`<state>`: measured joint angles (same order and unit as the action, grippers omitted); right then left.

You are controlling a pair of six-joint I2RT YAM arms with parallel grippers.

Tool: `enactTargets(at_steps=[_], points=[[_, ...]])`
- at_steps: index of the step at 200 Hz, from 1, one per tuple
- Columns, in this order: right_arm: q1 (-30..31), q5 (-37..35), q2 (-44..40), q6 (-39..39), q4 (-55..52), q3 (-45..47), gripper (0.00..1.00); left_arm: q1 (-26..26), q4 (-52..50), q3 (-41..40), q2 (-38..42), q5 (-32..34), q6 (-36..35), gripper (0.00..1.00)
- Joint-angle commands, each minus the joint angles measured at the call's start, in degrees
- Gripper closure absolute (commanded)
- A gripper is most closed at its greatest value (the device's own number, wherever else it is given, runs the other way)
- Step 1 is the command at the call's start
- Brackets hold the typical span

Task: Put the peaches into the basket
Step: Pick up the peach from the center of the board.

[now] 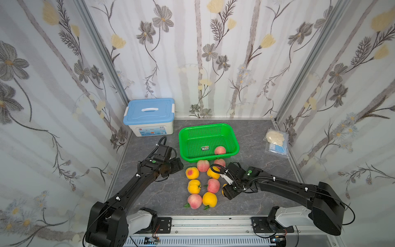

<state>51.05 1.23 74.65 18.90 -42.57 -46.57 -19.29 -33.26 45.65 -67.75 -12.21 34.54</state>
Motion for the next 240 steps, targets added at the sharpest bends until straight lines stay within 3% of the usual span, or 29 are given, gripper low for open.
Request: enactTargets(at_steps=[1, 157, 240], points=[[-0.1, -2.7, -1.6, 0.8, -3.1, -0.4, 0.55, 0.0, -0.8, 0.5, 0.3, 0.4, 0.5, 0.17], [-1.1, -7.3, -8.4, 2.2, -6.3, 0.3, 0.55, 0.0, -0.8, 0.6, -0.5, -0.1, 0.7, 0.17], [-6.2, -10.4, -14.4, 3.5, -6.3, 0.3, 0.55, -1.4, 0.9, 0.3, -3.3, -1.2, 1.3, 0.17]])
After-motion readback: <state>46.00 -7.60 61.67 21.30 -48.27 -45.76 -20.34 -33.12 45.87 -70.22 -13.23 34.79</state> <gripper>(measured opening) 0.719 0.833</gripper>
